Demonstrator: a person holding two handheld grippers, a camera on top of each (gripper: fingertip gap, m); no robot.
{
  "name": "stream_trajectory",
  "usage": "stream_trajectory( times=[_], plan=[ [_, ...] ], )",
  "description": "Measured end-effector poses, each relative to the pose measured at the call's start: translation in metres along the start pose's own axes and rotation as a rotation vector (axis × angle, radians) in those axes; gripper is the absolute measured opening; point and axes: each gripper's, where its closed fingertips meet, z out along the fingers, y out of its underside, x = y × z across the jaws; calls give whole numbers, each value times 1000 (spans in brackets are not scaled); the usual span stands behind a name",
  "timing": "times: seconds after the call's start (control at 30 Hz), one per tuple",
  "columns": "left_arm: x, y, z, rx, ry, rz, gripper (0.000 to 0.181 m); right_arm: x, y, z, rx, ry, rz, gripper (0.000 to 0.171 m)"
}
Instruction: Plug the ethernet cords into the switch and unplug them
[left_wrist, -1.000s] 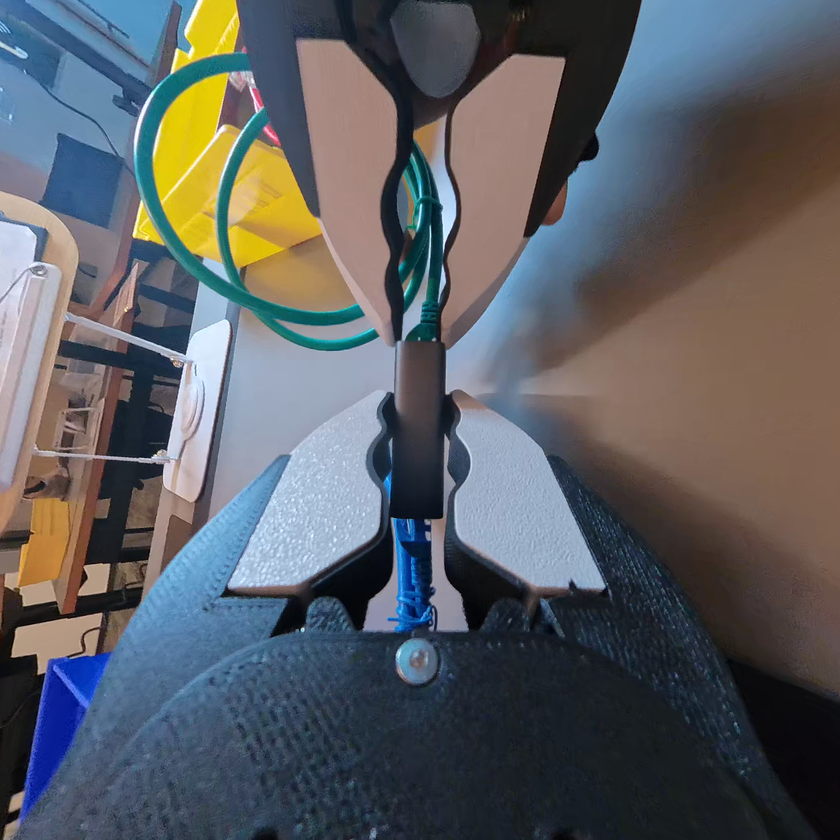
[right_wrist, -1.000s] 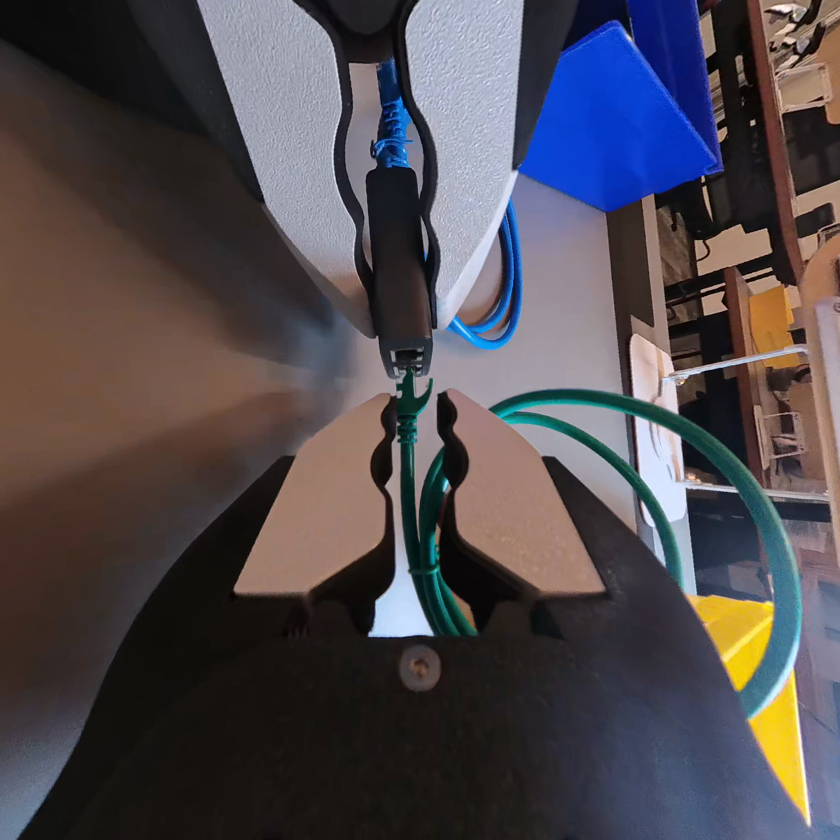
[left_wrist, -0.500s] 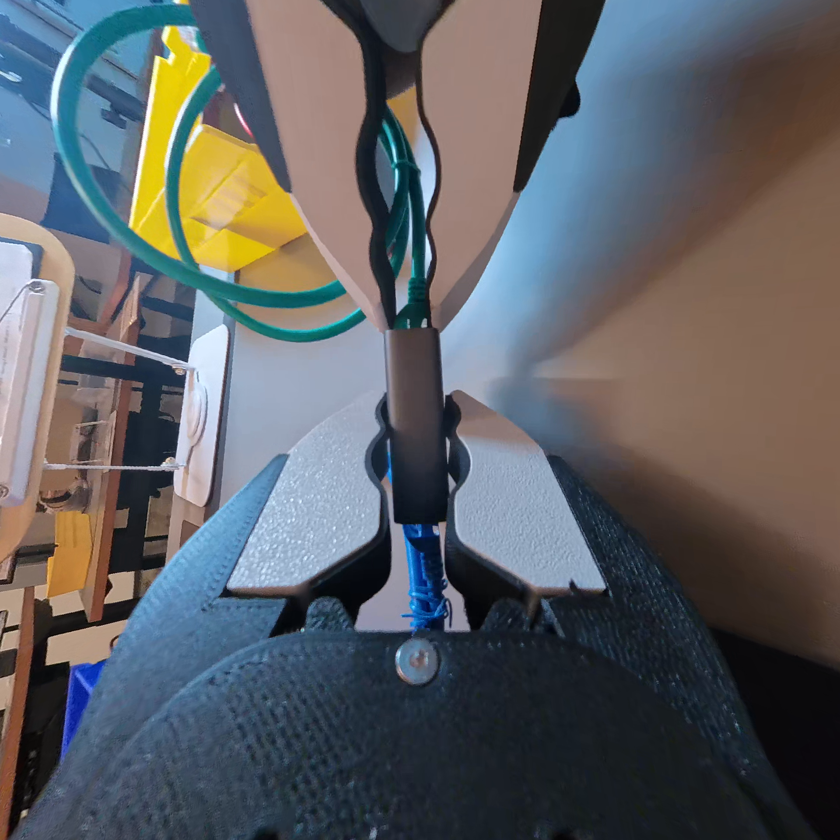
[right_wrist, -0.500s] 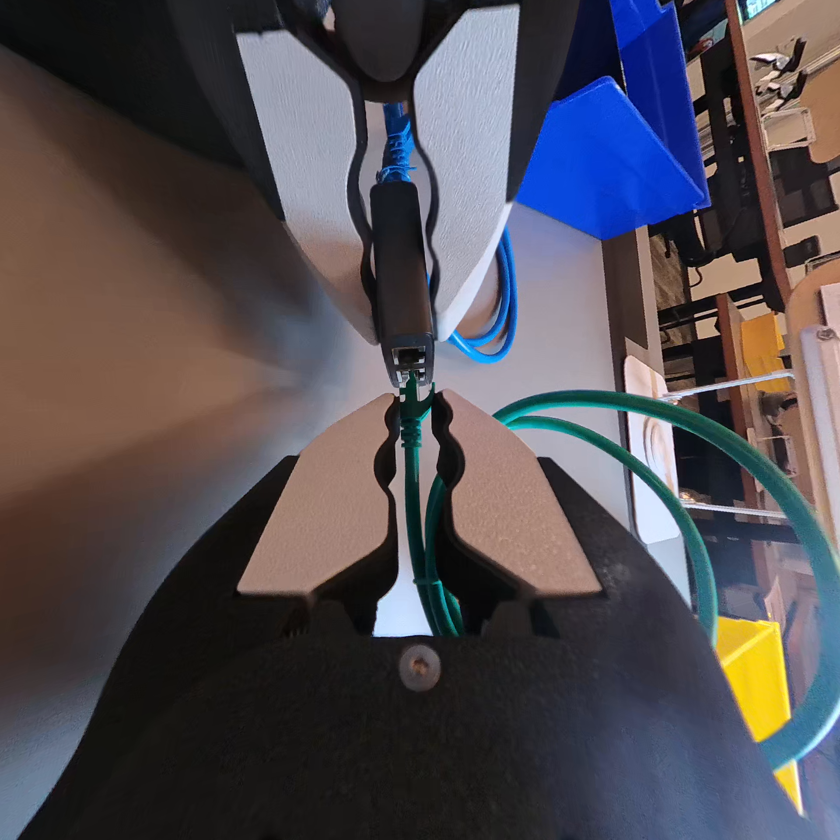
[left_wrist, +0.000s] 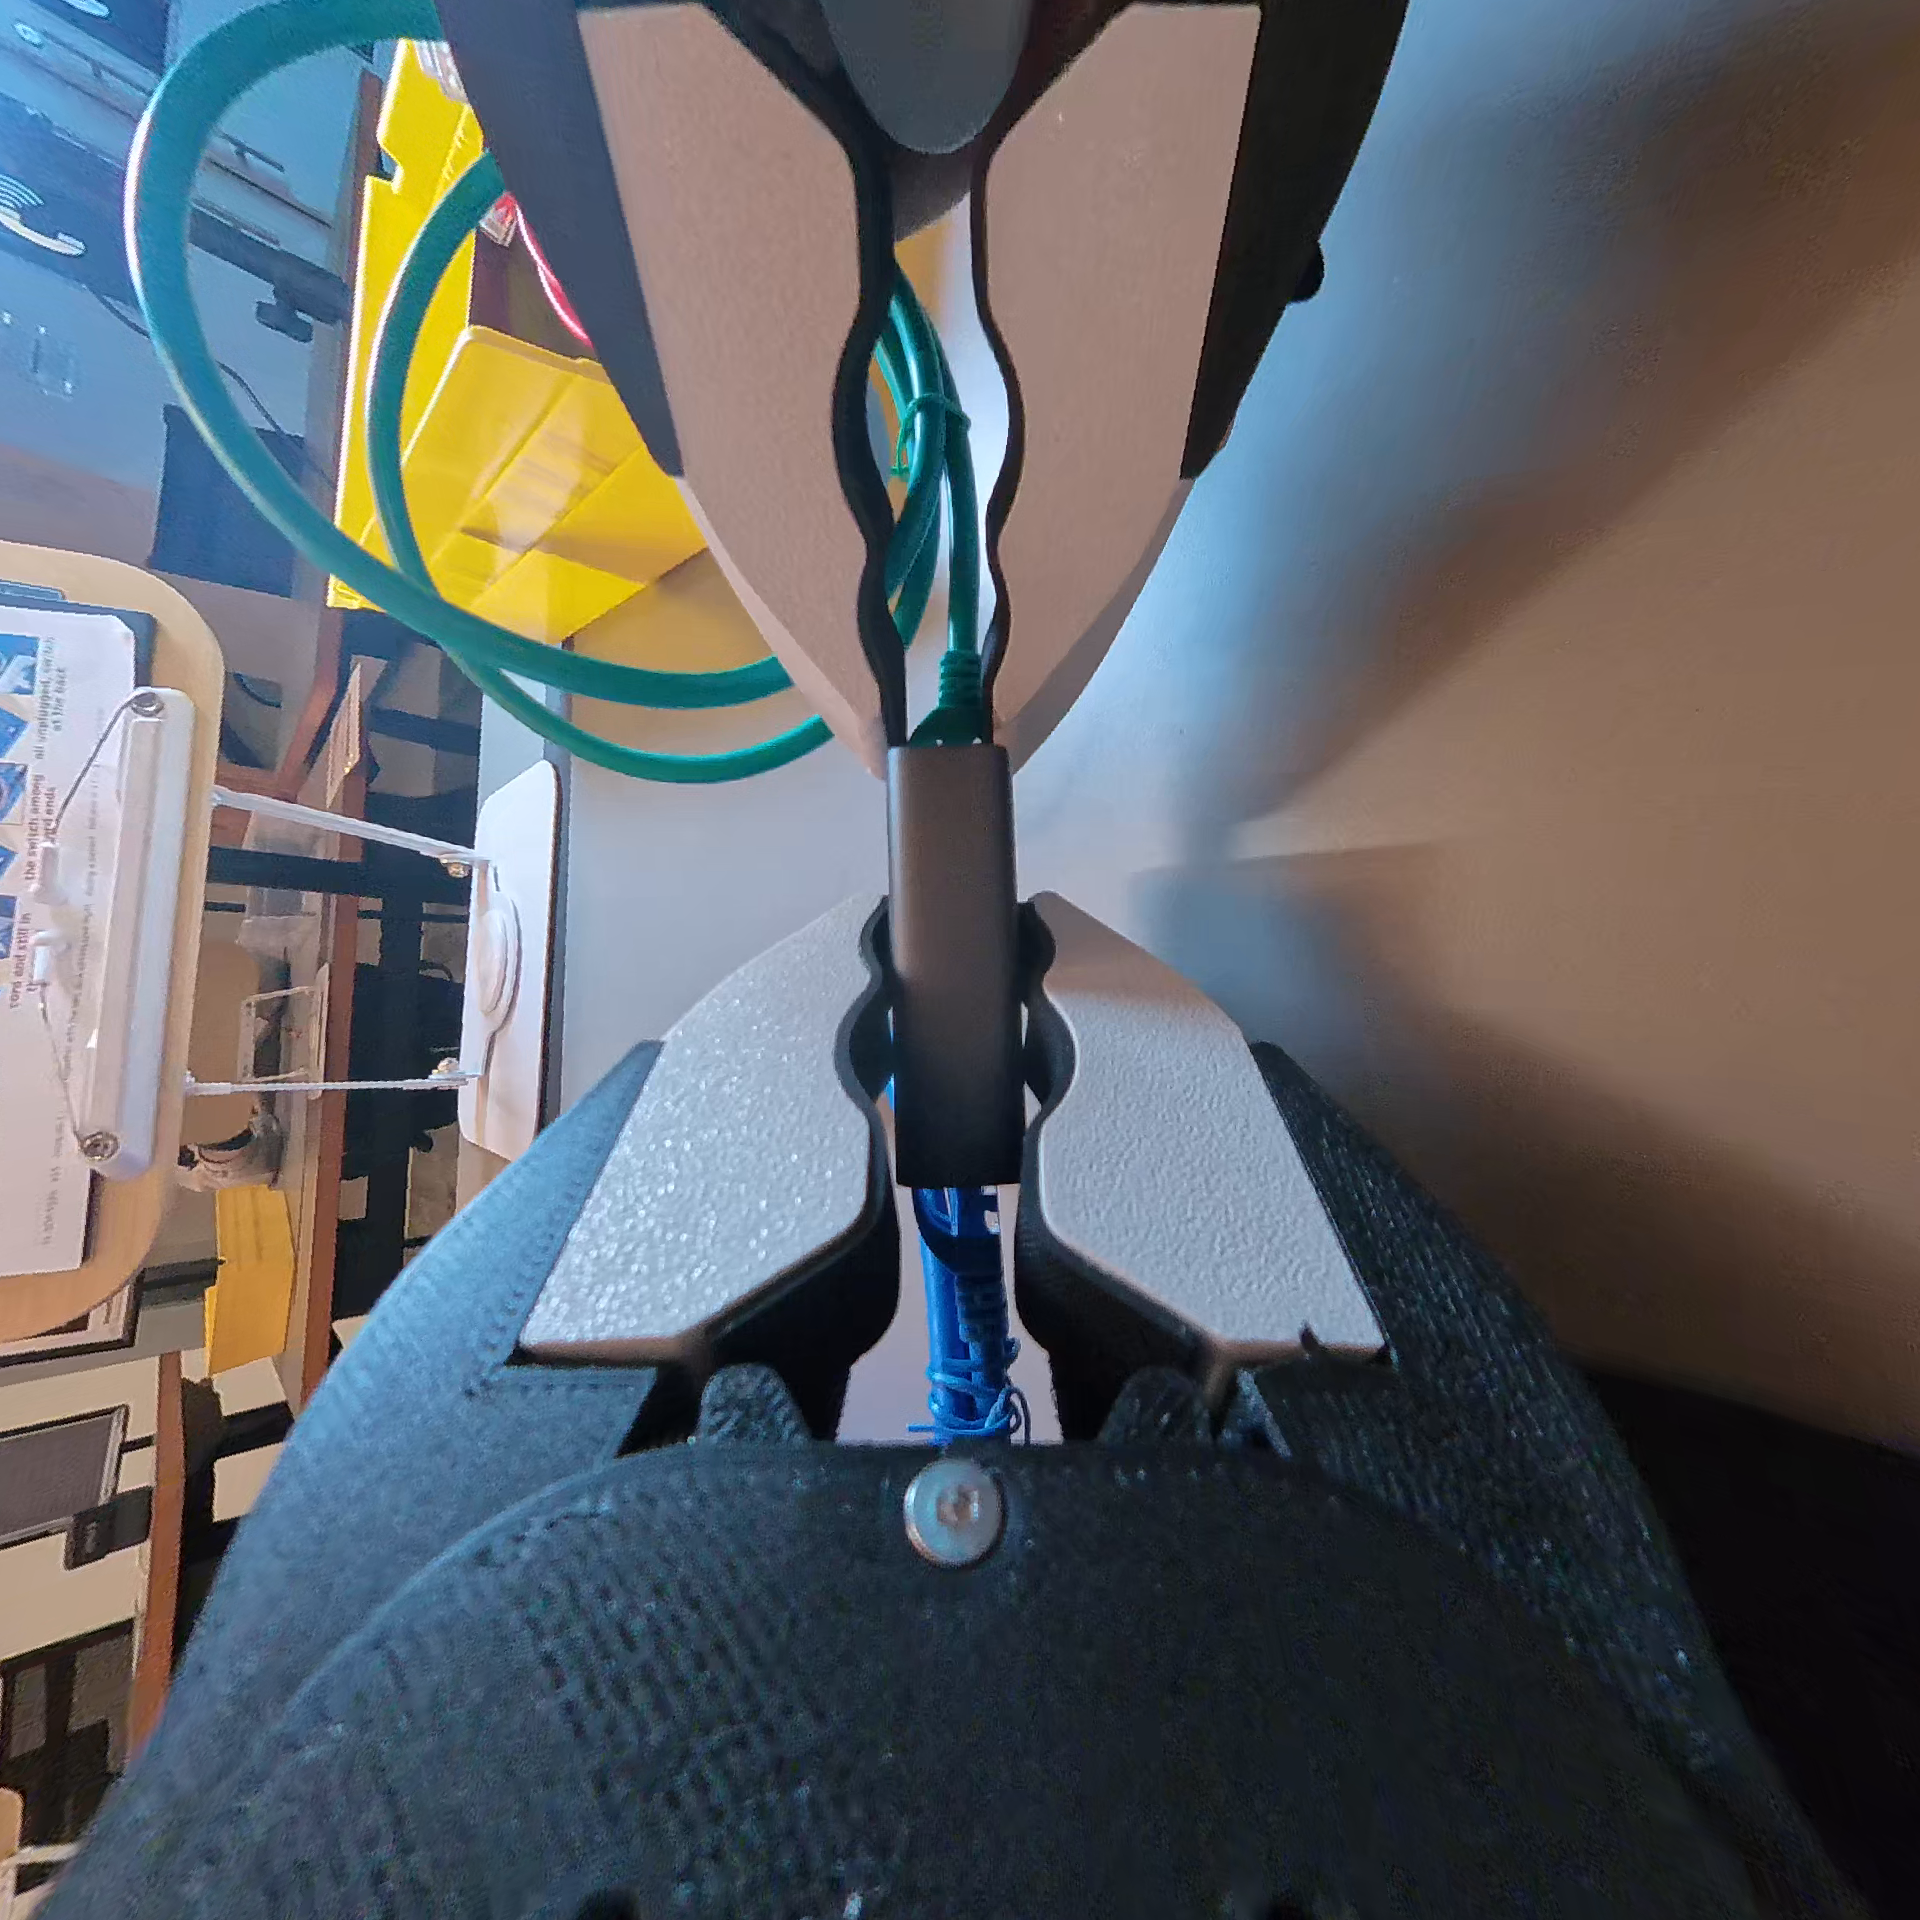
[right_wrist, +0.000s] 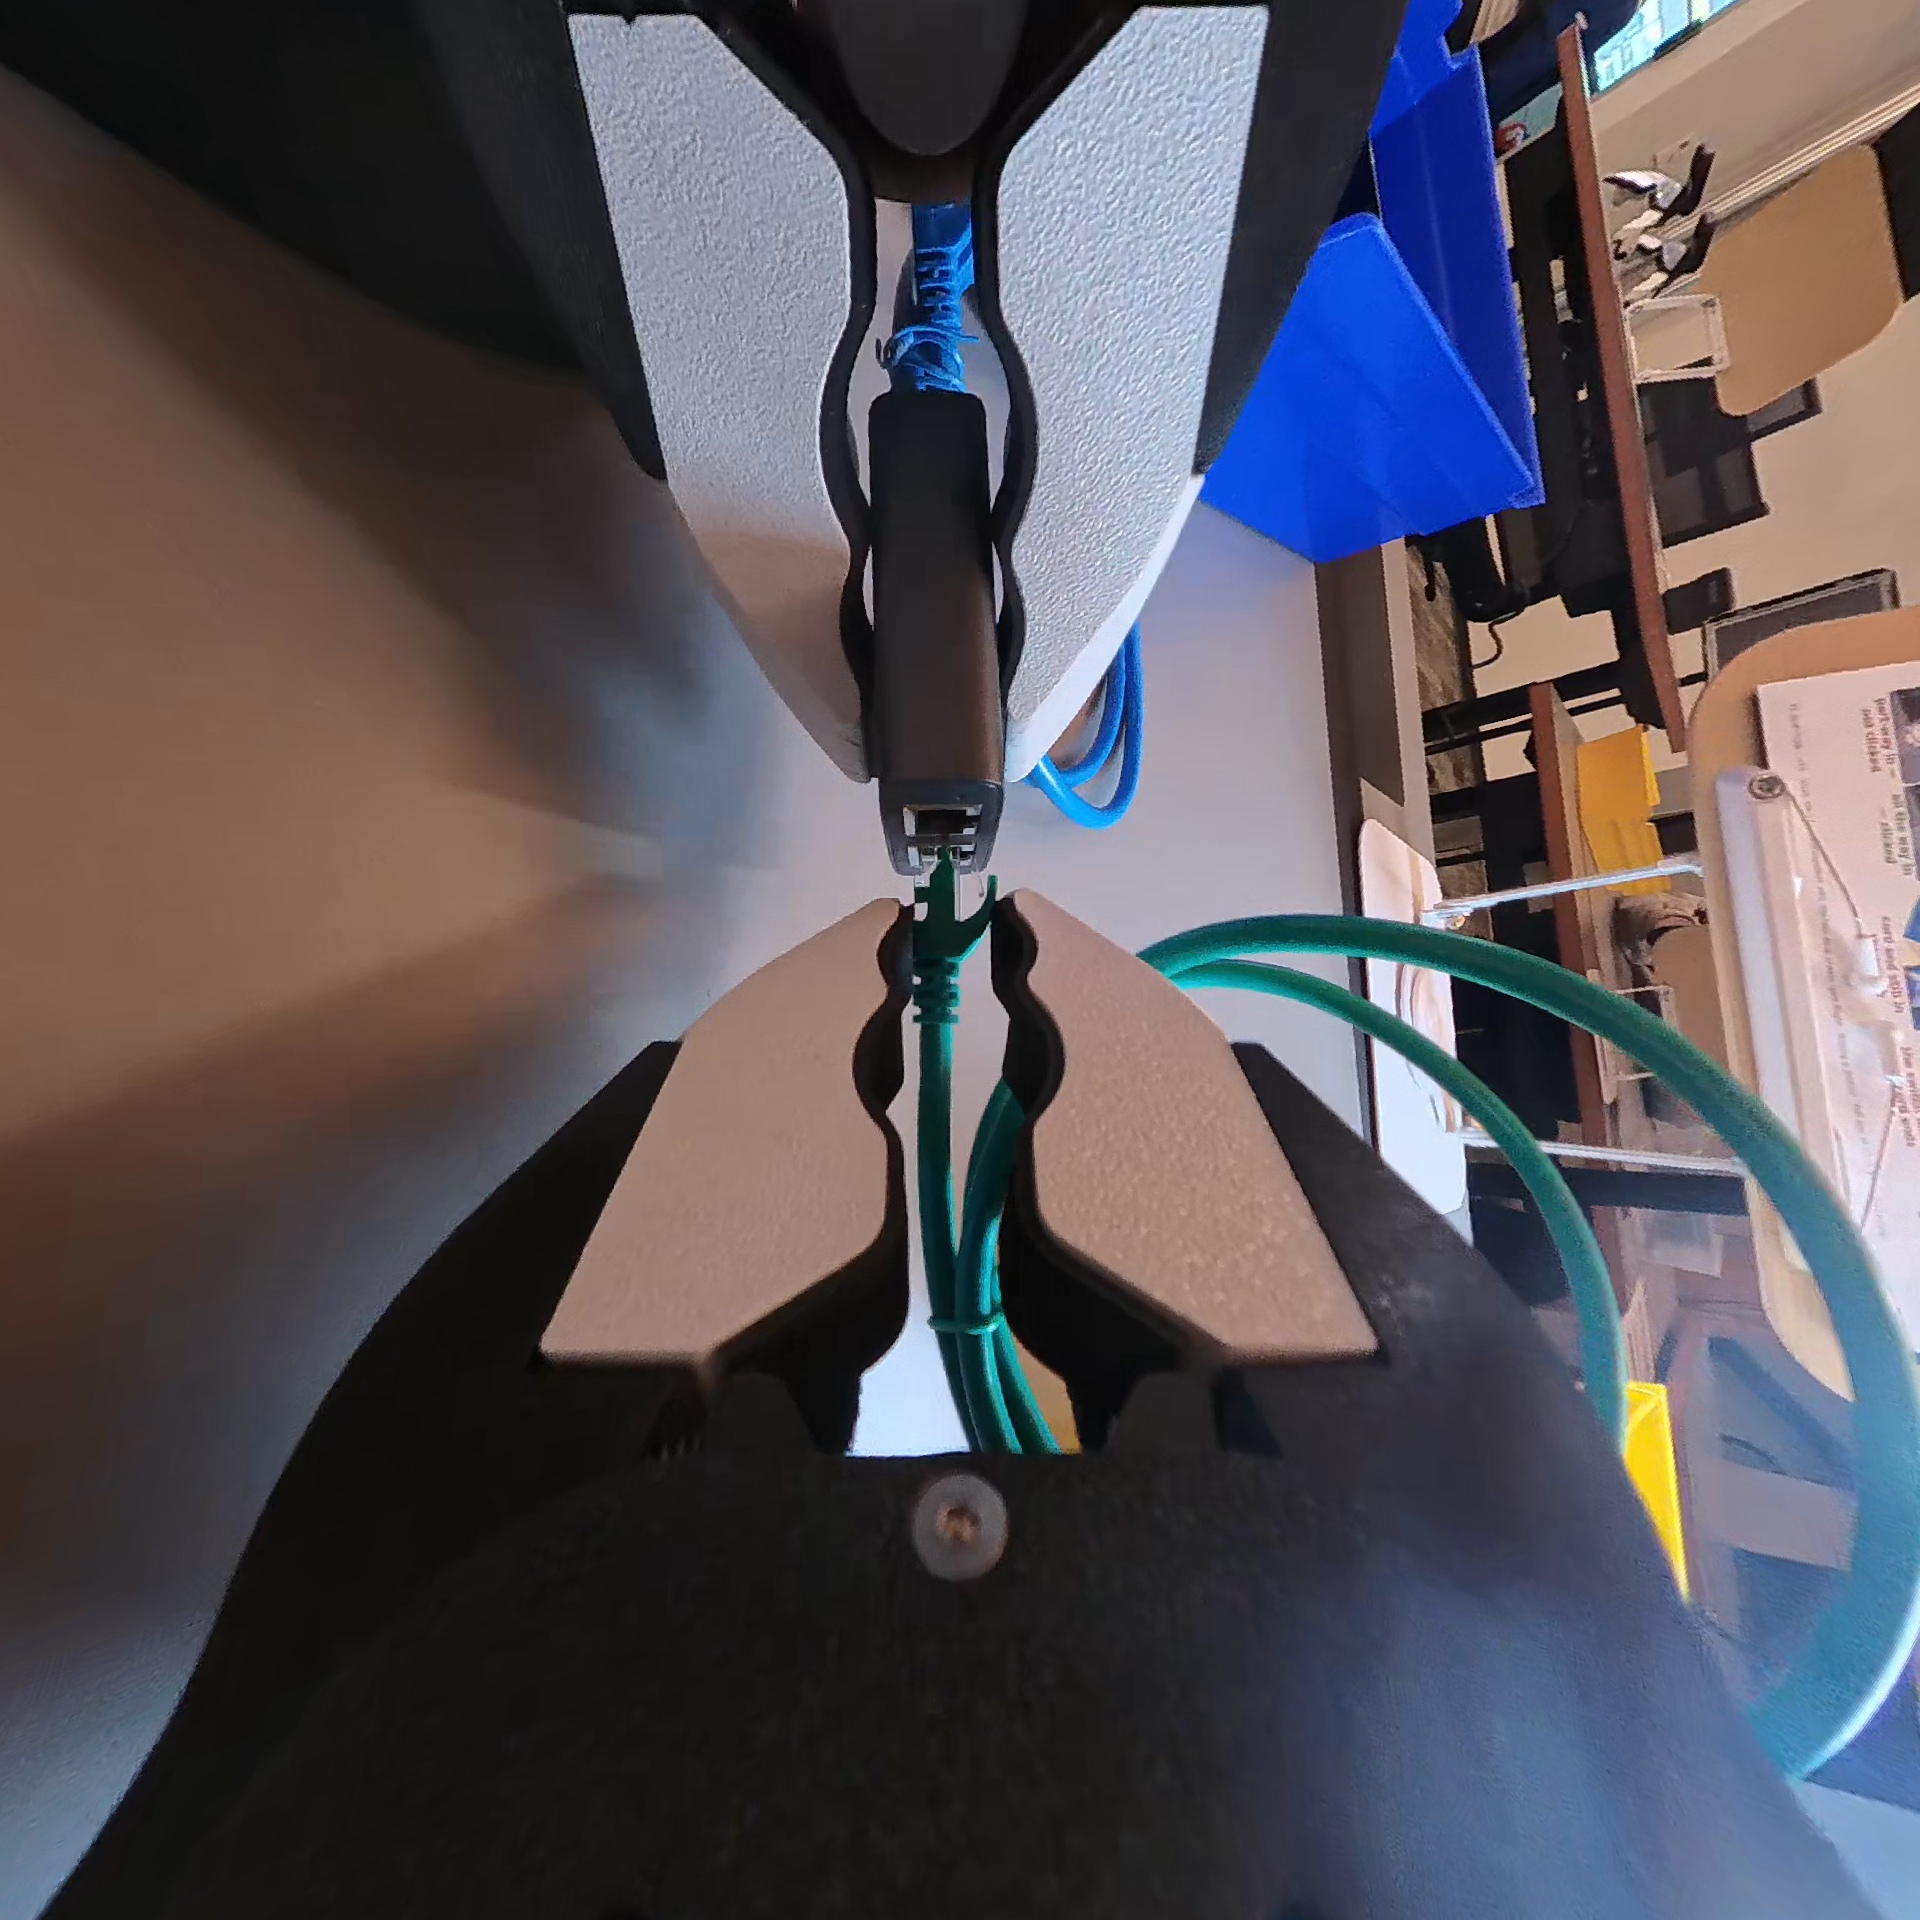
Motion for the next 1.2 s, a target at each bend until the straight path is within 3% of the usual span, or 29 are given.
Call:
stream_trajectory(
  times=[0.37, 0.63, 0.83, 0.87, 0.93, 0.97, 1.03, 1.2],
  plan=[
    [5, -5, -5, 17, 43, 42, 21, -6, -6, -1, 11, -7, -133, 14],
    [26, -6, 1, -38, 128, 149, 22, -32, 2, -5, -73, -164, -437, 15],
    [24, -20, 1, 29, 135, 99, 23, -29, 3, -24, -92, -230, -479, 15],
    [23, -18, 1, 17, 132, 96, 21, -31, 4, -28, -92, -245, -466, 15],
    [-10, 31, -3, -158, 1, 70, 23, -54, 18, -42, -110, -372, -449, 13],
    [-16, 42, -11, -118, 15, -32, 22, -61, 21, -49, -79, -369, -409, 13],
    [-25, 41, -27, -66, -19, -77, 22, -38, 26, -63, -53, -226, -332, 14],
    [-45, 20, -32, 17, -109, -120, 21, 71, 32, -113, -59, 0, 19, 14]
  ],
)
